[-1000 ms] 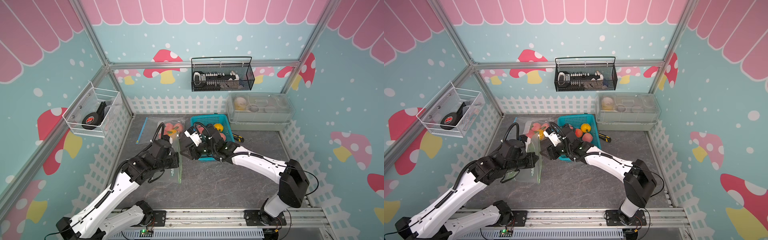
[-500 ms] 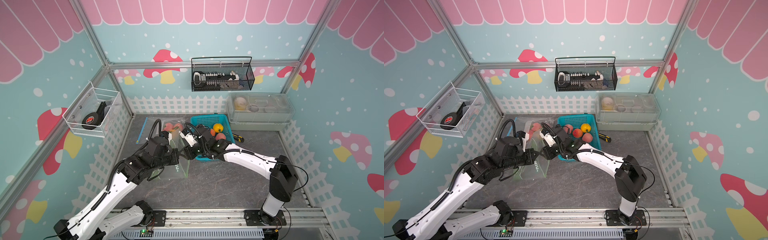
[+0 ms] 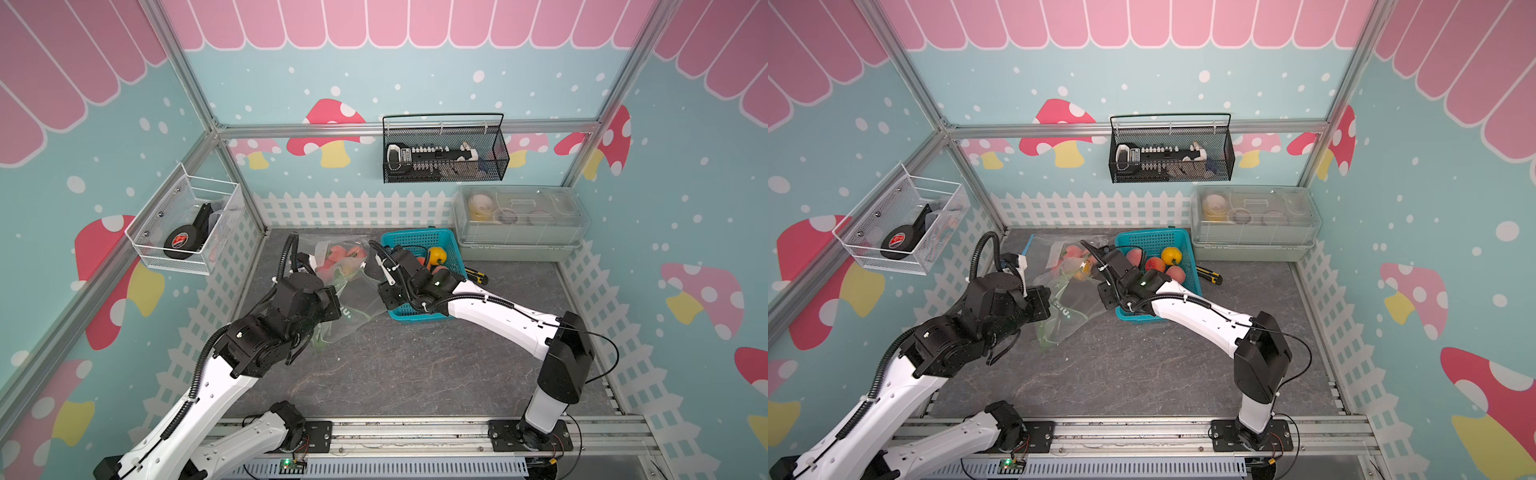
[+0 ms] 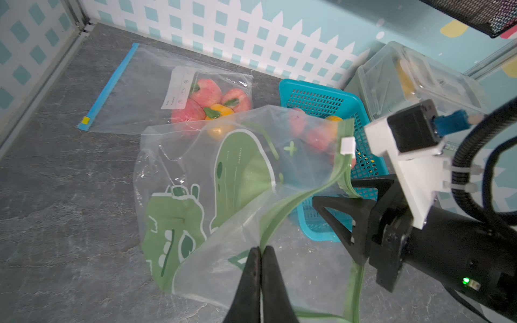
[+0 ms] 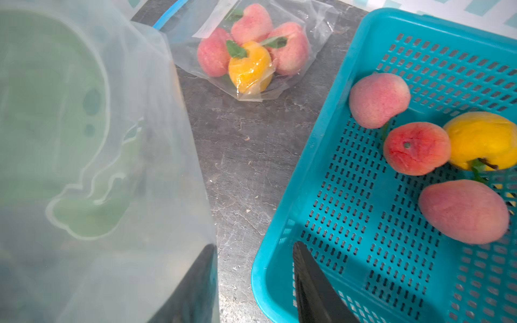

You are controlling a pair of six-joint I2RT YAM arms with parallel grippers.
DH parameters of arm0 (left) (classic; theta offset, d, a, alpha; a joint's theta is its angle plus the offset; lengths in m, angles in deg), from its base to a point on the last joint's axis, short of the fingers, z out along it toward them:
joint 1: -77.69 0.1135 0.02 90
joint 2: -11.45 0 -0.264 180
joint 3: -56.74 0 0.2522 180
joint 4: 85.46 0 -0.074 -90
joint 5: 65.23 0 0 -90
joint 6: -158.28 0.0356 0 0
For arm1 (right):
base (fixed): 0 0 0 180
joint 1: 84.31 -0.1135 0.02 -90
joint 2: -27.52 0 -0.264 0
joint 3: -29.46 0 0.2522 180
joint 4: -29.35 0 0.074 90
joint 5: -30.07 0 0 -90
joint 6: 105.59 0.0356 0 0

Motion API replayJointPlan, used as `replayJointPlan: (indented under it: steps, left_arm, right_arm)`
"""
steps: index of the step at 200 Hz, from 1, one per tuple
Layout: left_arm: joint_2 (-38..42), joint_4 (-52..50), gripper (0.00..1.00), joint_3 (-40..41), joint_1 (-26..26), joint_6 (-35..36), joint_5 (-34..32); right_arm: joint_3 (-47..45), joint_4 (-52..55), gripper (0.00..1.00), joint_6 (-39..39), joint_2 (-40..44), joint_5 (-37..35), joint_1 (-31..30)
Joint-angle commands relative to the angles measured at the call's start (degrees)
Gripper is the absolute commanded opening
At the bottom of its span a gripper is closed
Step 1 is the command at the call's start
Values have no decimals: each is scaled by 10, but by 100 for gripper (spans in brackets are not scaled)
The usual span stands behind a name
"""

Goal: Place the peach in a zip-top bag and seal the zipper
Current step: Open the zipper of the food storage bag at the center of the board.

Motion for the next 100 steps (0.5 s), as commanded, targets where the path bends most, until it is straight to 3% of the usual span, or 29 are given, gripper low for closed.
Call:
replayJointPlan:
  steps: [1, 63, 81, 100]
  left_arm:
    - [8, -16, 0, -16, 4, 8, -26]
    - [-31, 31, 0, -15, 4, 9, 151]
    - [-27, 50, 0, -15, 4, -4, 173]
    - [-18, 55, 0, -21, 4, -14, 165]
  right_arm:
    - [21, 25, 46, 15, -8, -29, -5]
    - [-7, -105, 57, -36, 11, 165, -5]
    - [1, -101, 58, -29, 3, 161, -5]
    - [22, -61, 58, -16, -9, 95, -5]
